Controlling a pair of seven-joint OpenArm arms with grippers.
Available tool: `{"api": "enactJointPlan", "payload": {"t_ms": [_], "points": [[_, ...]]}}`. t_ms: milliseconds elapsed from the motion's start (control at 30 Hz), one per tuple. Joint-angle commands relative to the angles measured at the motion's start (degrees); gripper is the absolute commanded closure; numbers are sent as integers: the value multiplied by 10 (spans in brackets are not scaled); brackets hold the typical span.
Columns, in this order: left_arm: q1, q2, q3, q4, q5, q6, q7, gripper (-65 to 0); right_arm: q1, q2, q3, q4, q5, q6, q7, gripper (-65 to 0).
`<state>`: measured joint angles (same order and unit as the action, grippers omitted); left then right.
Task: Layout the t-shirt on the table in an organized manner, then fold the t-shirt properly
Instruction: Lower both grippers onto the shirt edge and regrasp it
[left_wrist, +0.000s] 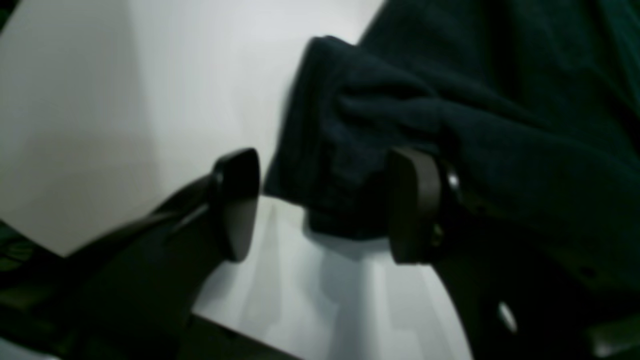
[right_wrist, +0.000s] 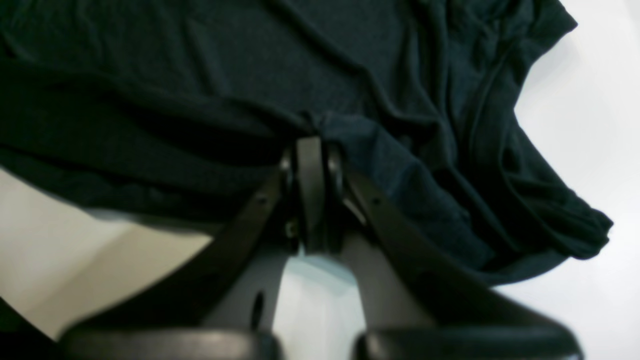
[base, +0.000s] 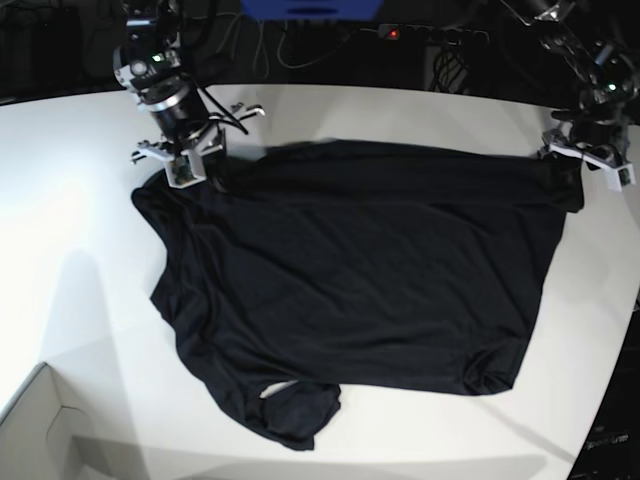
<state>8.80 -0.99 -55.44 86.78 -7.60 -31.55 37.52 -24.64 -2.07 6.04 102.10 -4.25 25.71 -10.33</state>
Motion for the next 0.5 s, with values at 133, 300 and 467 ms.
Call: {"api": "enactJointPlan", "payload": {"t_ms": [133,300,467], "points": [[-3,2,-2,-10,-4,-1,-10,-389,-3,-1,0,10,6,2,14,0],[-8,1,-2,-50,-6,-1,-11,-387,-5,-3,0,10,4,2,13,0],[-15,-3,30,-74,-6,-1,-11,-380,-12,-3,2,10,4,2,13,-122]]}}
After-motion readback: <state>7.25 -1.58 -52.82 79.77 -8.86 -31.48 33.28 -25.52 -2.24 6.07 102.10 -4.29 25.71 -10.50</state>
